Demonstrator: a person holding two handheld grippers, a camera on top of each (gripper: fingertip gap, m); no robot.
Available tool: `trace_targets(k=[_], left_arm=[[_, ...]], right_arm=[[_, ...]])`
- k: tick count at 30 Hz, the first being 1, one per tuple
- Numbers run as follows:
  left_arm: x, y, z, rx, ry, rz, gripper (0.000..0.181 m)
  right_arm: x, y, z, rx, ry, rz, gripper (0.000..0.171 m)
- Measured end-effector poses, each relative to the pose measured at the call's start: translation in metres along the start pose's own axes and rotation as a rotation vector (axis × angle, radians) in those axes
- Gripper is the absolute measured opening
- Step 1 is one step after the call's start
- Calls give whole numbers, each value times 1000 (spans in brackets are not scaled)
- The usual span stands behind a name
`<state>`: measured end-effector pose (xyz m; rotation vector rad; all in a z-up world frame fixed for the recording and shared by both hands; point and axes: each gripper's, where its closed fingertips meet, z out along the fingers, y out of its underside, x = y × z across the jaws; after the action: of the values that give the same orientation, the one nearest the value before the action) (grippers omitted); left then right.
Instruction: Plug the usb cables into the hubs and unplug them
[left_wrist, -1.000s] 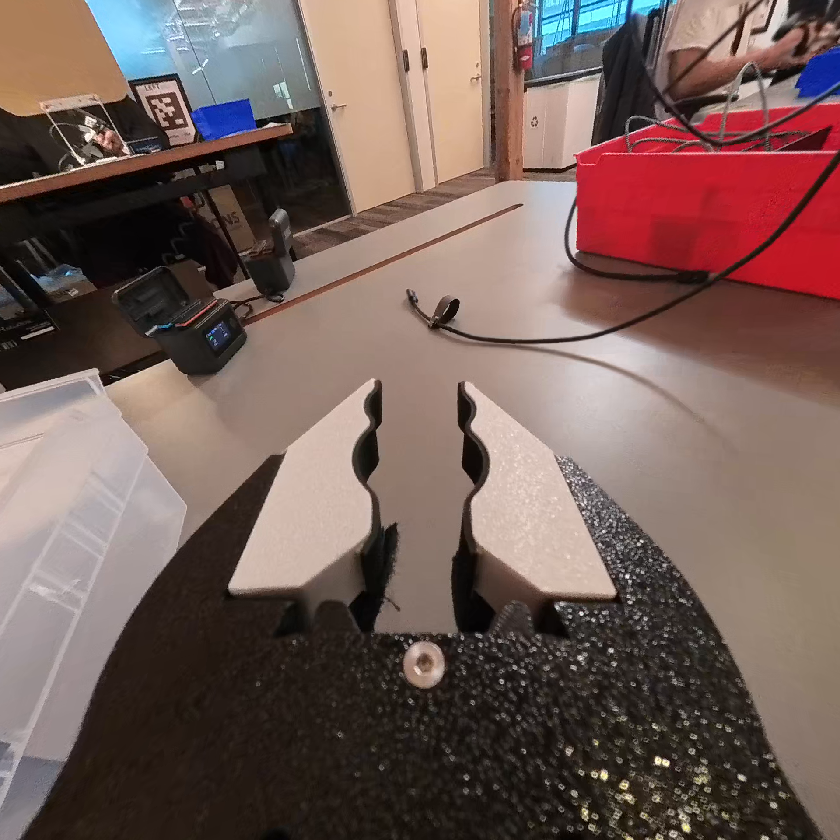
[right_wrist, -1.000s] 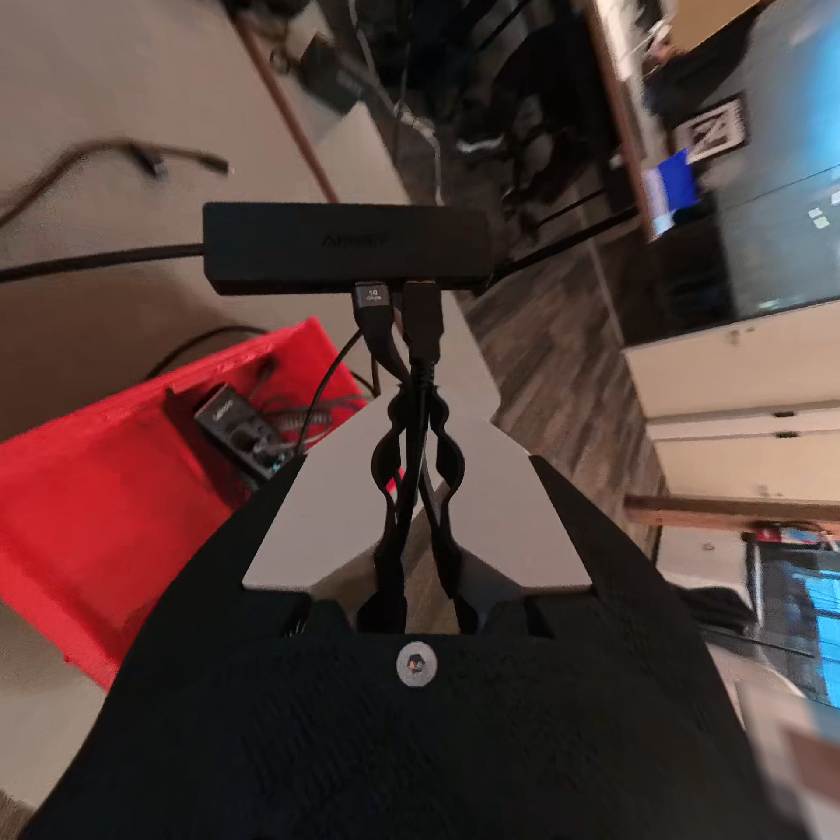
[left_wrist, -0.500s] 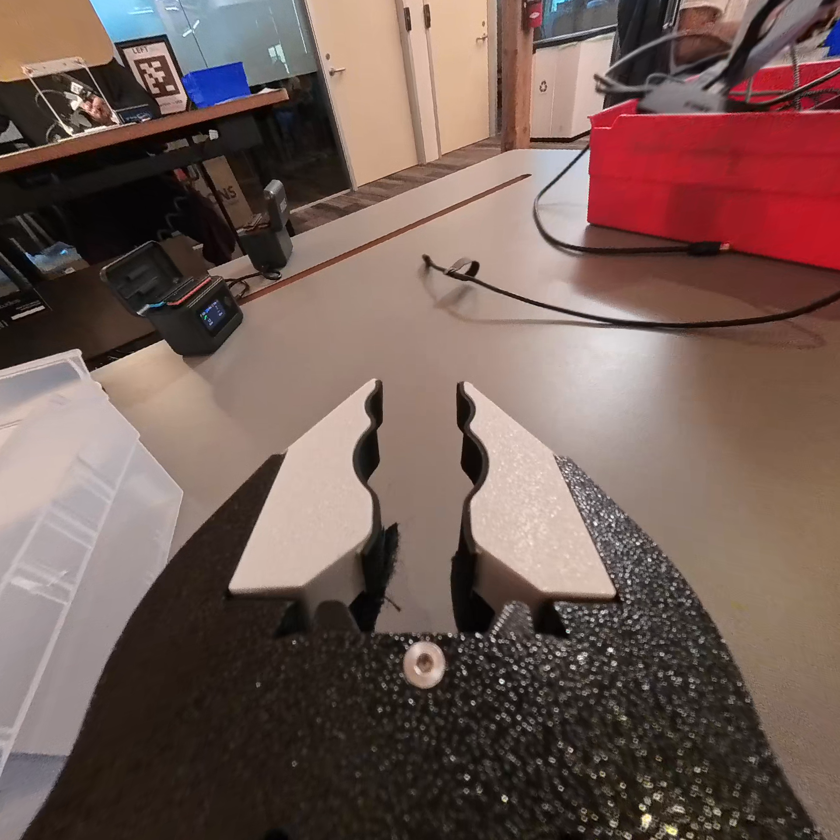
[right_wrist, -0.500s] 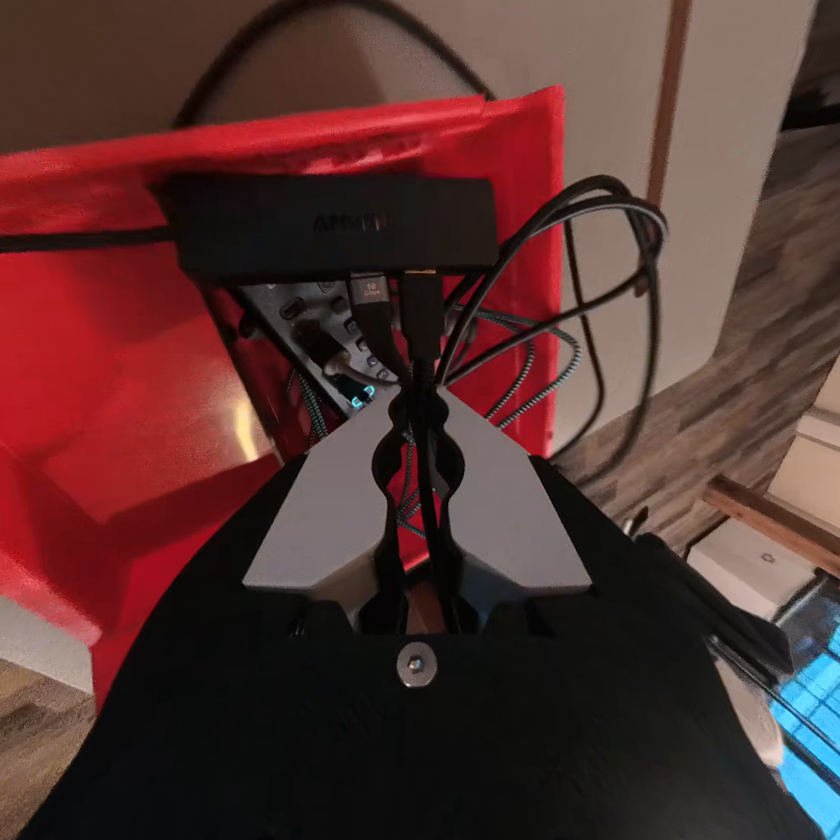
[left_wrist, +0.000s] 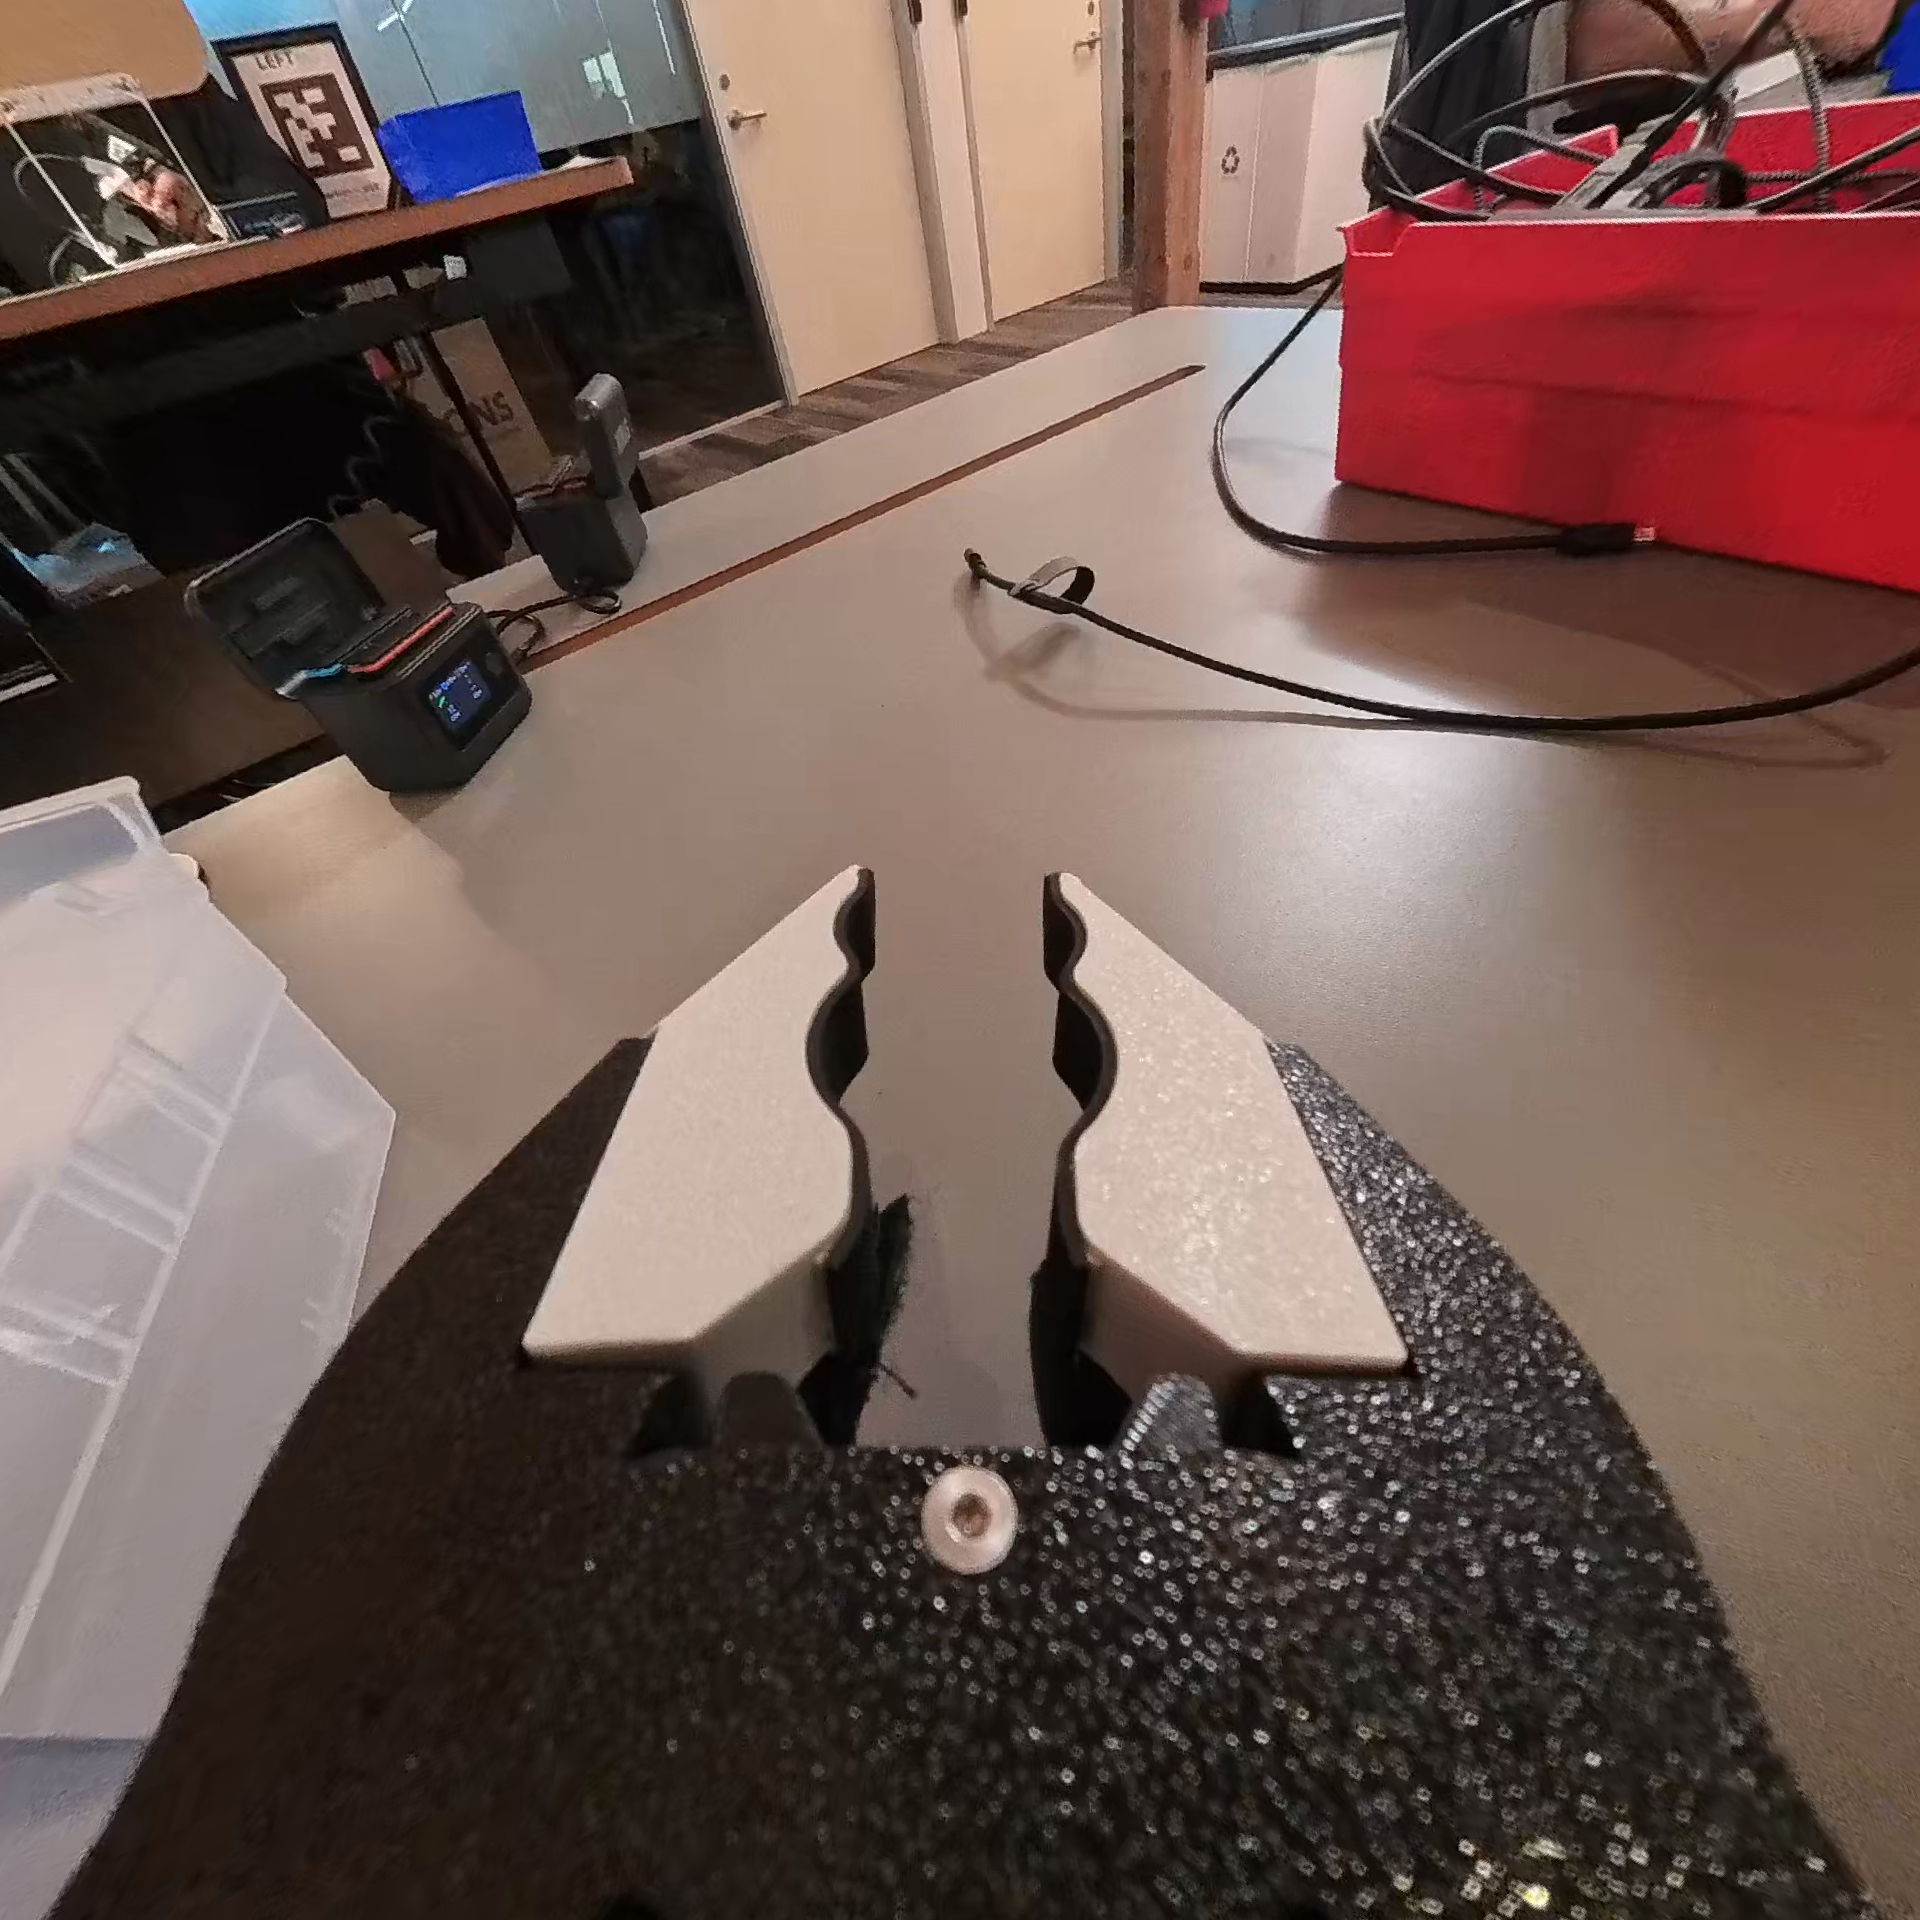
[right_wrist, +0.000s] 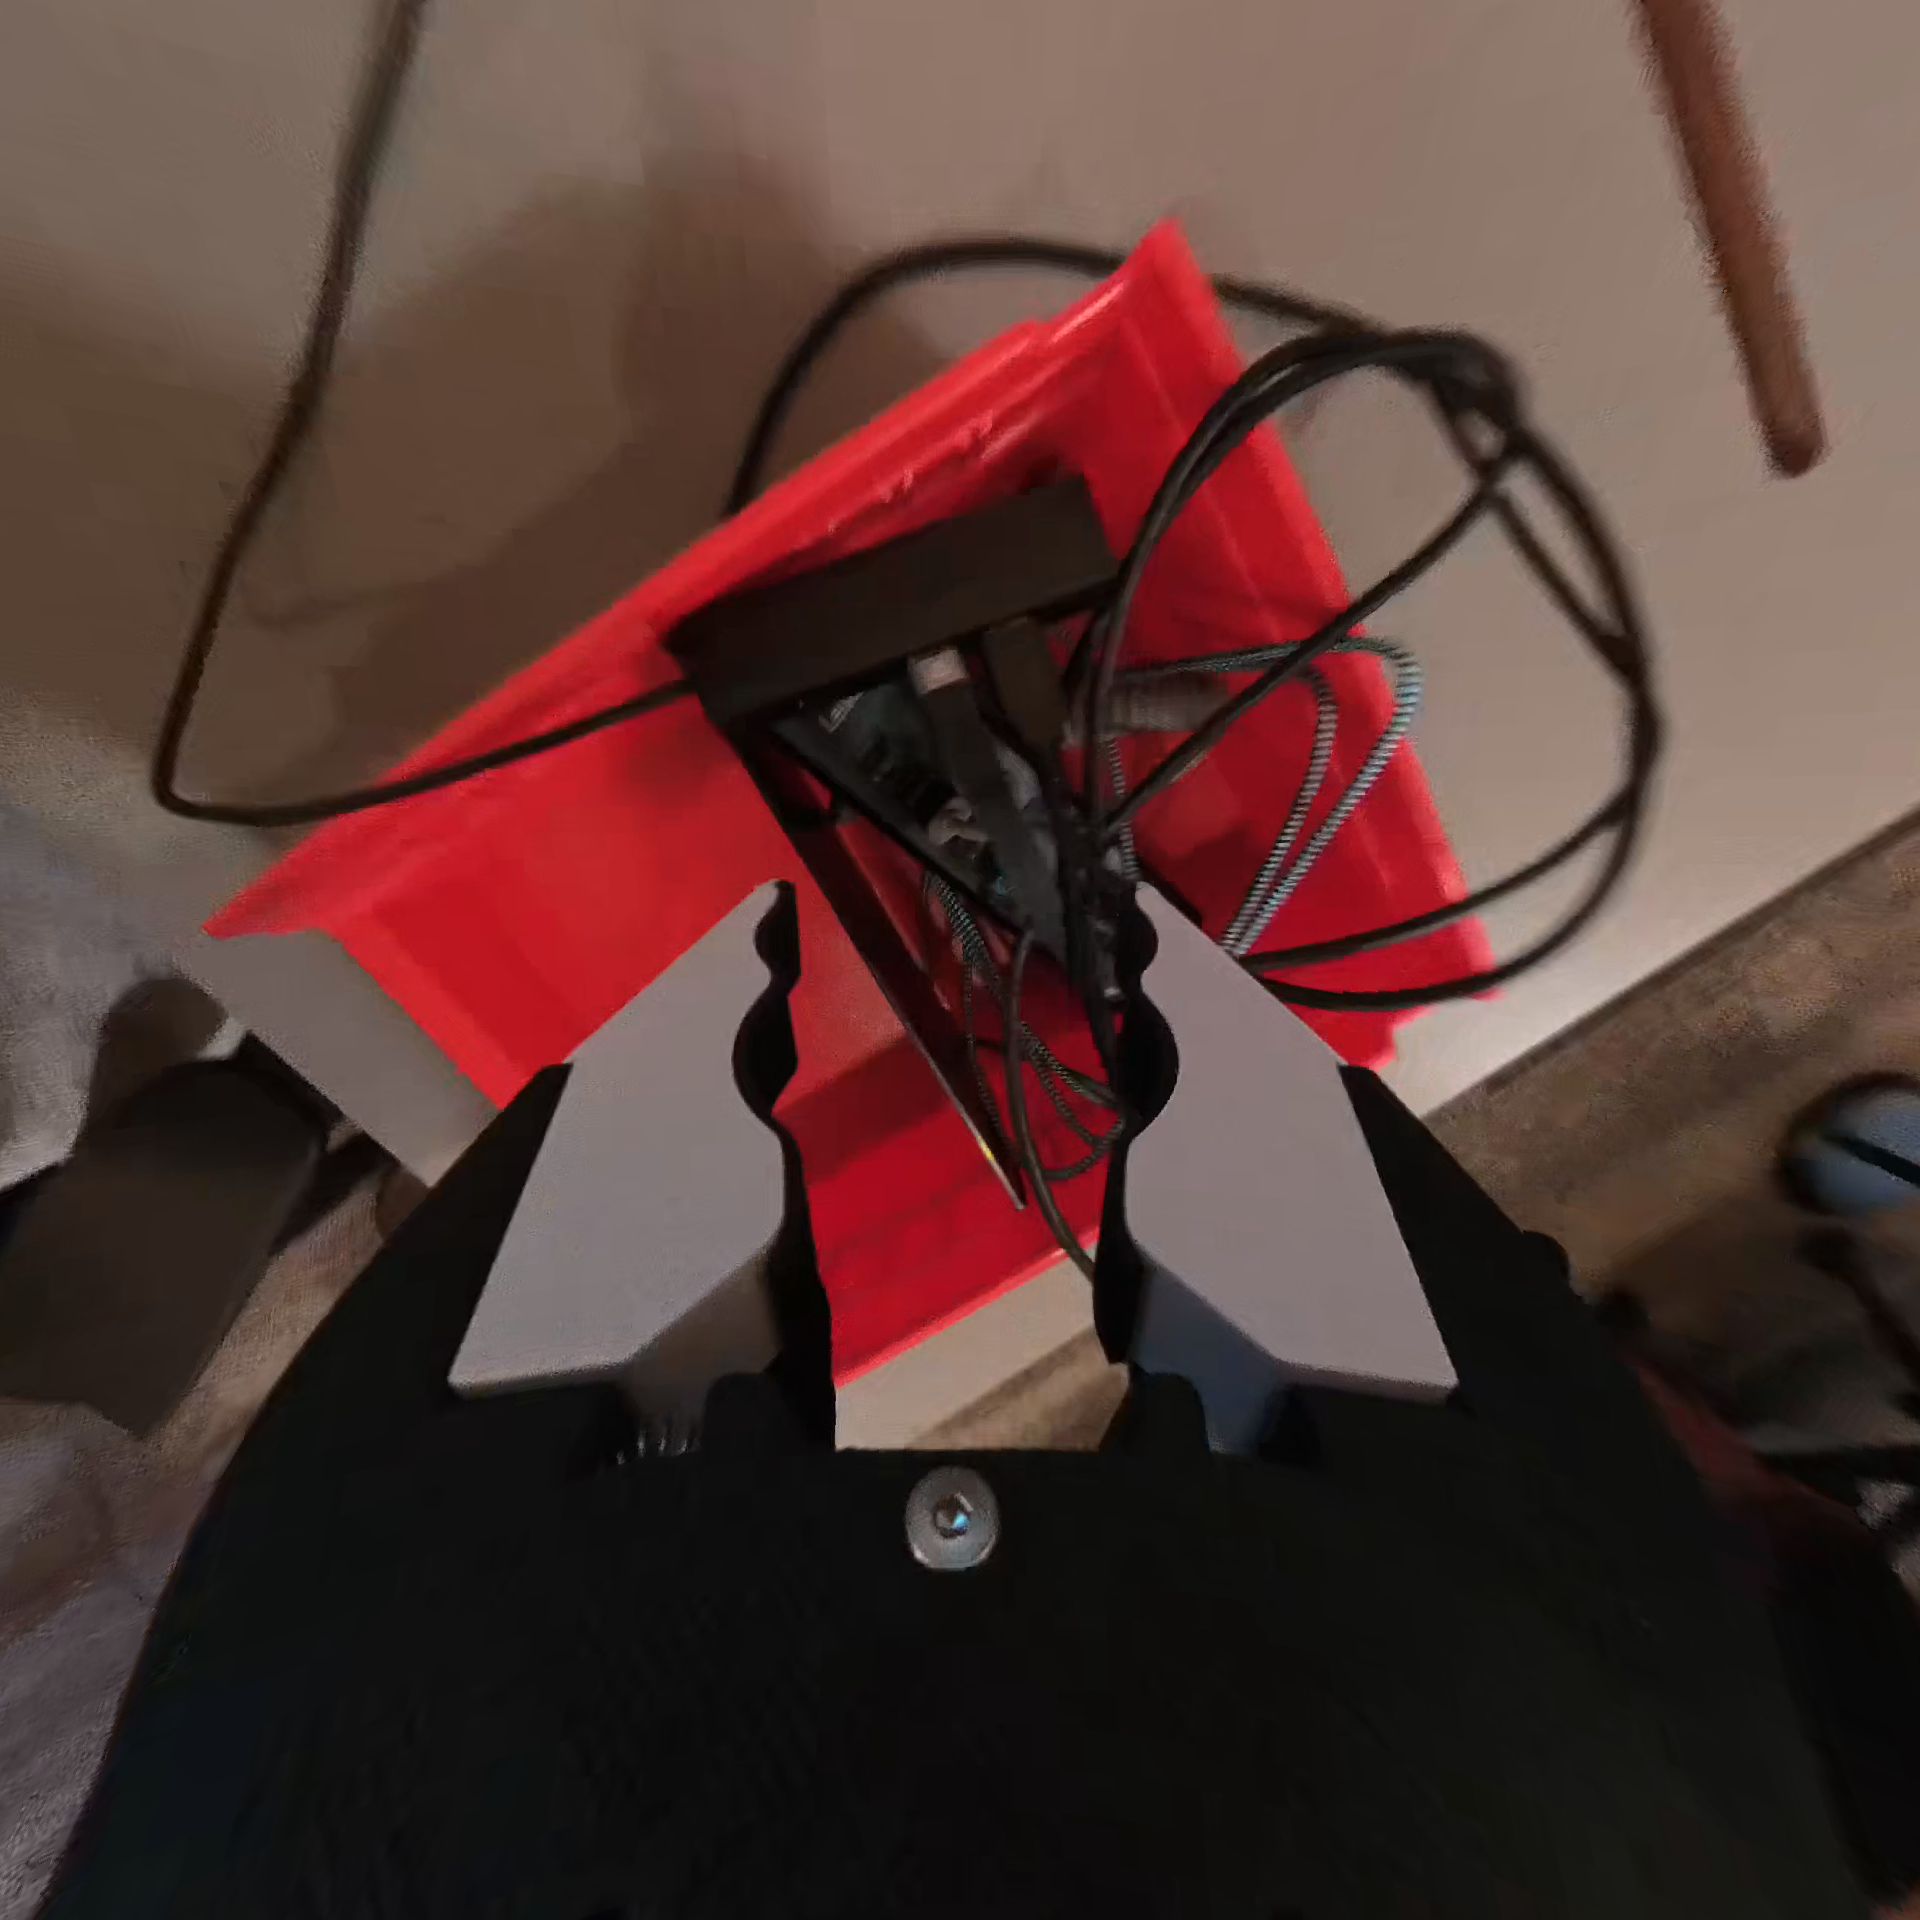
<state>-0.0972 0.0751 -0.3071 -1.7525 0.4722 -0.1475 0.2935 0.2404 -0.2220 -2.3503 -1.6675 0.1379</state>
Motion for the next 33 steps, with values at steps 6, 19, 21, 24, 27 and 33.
trace_targets(k=[6, 19, 21, 24, 27, 33], left_arm=[[-1, 0, 0, -3, -5, 1, 30], [-11, 10, 4, -54, -66, 18, 27], [-12, 10, 4, -56, -71, 12, 27], [-13, 11, 4, -57, -71, 3, 27], [-12, 11, 5, -60, -66, 5, 27], [-9, 13, 6, -72, -56, 22, 26]], right_arm=[[75, -25, -45, 342, 62, 286, 82], [146, 9, 54, 237, -107, 685, 47], [141, 6, 56, 219, -119, 619, 12], [137, -4, 43, 253, 50, 314, 4], [113, -23, 15, 330, 241, -59, 3], [45, -8, -6, 66, 536, -575, 2]])
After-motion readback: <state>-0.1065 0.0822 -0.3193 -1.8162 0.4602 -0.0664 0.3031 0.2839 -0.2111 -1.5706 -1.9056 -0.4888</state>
